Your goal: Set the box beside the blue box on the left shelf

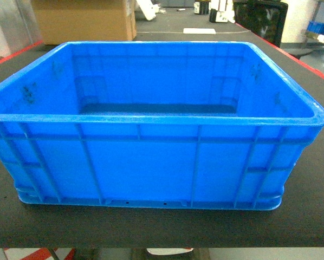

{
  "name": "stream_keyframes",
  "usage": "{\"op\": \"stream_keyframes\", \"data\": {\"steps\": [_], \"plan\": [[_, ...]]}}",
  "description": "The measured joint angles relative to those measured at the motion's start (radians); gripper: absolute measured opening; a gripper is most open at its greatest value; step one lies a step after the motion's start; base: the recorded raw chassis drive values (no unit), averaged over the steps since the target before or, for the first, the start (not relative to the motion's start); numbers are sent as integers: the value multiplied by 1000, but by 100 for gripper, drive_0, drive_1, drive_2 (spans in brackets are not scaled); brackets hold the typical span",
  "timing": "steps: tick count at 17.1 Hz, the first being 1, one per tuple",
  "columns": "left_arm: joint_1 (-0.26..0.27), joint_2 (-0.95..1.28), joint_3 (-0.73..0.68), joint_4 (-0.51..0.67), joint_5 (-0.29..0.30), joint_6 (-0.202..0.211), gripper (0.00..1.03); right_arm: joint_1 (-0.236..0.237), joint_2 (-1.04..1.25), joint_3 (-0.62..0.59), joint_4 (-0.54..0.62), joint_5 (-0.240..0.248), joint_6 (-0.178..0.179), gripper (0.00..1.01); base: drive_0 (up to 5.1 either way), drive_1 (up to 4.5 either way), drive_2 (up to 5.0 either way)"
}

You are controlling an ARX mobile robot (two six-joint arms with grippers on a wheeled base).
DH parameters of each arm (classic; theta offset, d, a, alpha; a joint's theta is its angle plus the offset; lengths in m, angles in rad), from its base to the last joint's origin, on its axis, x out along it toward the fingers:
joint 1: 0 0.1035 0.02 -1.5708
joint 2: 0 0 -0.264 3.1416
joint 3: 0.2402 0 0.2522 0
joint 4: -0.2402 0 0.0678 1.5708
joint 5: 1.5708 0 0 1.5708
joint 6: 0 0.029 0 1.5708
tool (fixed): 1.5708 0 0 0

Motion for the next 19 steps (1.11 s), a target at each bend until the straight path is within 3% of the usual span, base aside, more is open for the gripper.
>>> {"op": "stream_keyframes", "data": {"steps": [19], "plan": [[0, 0, 0, 0, 0, 0, 98, 0, 0, 0, 0, 0, 0, 98, 0, 0, 0]]}}
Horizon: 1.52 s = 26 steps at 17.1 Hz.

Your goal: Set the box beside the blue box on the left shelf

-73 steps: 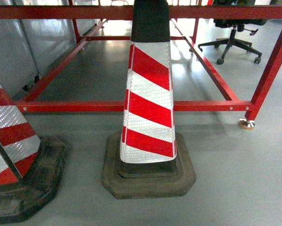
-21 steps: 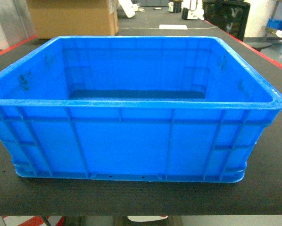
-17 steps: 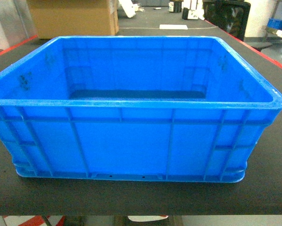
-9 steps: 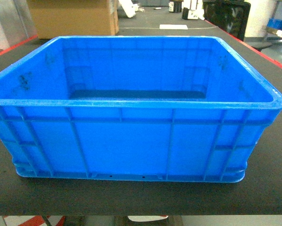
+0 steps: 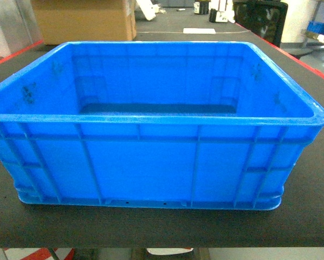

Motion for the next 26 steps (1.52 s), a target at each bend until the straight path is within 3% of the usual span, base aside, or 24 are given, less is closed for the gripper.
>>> {"op": "stream_keyframes", "data": {"steps": [26], "plan": [[0, 0, 0, 0, 0, 0, 98, 0, 0, 0, 0, 0, 0, 98, 0, 0, 0]]}}
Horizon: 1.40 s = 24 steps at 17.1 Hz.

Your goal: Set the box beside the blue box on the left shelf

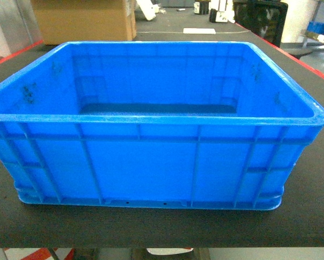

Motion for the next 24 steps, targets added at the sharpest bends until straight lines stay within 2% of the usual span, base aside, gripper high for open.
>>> {"op": "stream_keyframes", "data": {"steps": [2, 3, 4, 5, 6, 7, 8, 9, 10, 12, 14, 15, 18, 20, 22, 24], "plan": [[0, 0, 0, 0, 0, 0, 98, 0, 0, 0, 0, 0, 0, 98, 0, 0, 0], [-5, 6, 6, -36, -11, -2, 98, 0, 0, 0, 0, 0, 0, 98, 0, 0, 0], [-37, 61, 13, -49, -50, -6, 98, 17, 10, 6, -33, 52, 5, 98, 0, 0, 0], [-64, 137, 13, 27, -61, -14, 98, 88, 114, 23, -19, 194, 30, 98, 0, 0, 0], [-56, 245, 29, 139, -44, -19, 98, 116, 230, 49, 61, 244, 43, 98, 0, 0, 0], [-25, 424, 88, 321, -45, -20, 98, 126, 402, 121, 207, 239, 54, 98, 0, 0, 0], [-29, 632, 191, 489, -35, -16, 98, 126, 611, 236, 352, 218, 57, 98, 0, 0, 0], [-33, 812, 302, 587, -14, -7, 98, 132, 803, 354, 419, 180, 69, 98, 0, 0, 0], [-32, 1022, 448, 621, -16, 10, 98, 146, 1015, 495, 397, 149, 85, 98, 0, 0, 0], [-24, 1353, 682, 545, -66, 38, 98, 174, 1375, 760, 233, 106, 147, 98, 0, 0, 0], [-7, 1541, 855, 469, -67, 46, 98, 193, 1580, 957, 122, 105, 182, 98, 0, 0, 0], [-5, 1598, 903, 436, -58, 39, 98, 196, 1648, 1013, 91, 105, 204, 98, 0, 0, 0], [-4, 1654, 922, 382, -39, 22, 98, 197, 1696, 1029, 52, 105, 218, 98, 0, 0, 0], [-5, 1686, 924, 290, -26, 0, 98, 203, 1708, 1039, -12, 101, 245, 98, 0, 0, 0], [-10, 1687, 956, 214, -17, 1, 98, 205, 1708, 1065, -36, 100, 277, 98, 0, 0, 0], [-14, 1681, 970, 147, -14, 11, 98, 212, 1709, 1068, -57, 108, 287, 98, 0, 0, 0]]}}
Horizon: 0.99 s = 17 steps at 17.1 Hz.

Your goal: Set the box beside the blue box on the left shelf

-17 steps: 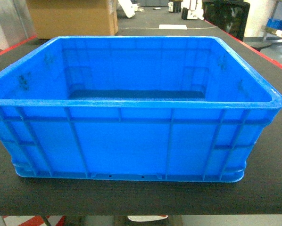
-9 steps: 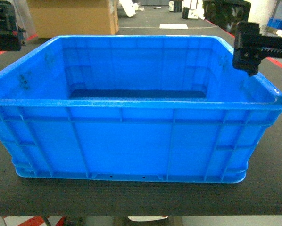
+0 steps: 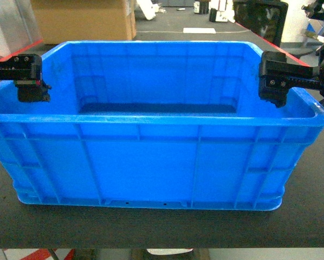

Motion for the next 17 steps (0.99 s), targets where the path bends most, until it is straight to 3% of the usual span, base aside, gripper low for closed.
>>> {"op": "stream_keyframes", "data": {"steps": [1, 4, 13, 14, 17], "plan": [[0, 2, 13, -77, 0, 6, 98, 8, 2, 1, -9, 4, 2, 98, 0, 0, 0], [-2, 2, 19, -108, 29, -8, 95, 21, 9, 8, -26, 4, 2, 96, 0, 0, 0], [-20, -28, 5, -104, -2, -14, 21, 31, 15, 13, -6, 5, 3, 21, 0, 0, 0], [-19, -45, -11, -99, 7, -44, 11, 29, 15, 13, -4, 9, -6, 12, 0, 0, 0], [-34, -105, -38, -88, -13, -77, 8, 29, -10, -8, 16, 1, -18, 10, 0, 0, 0]]}}
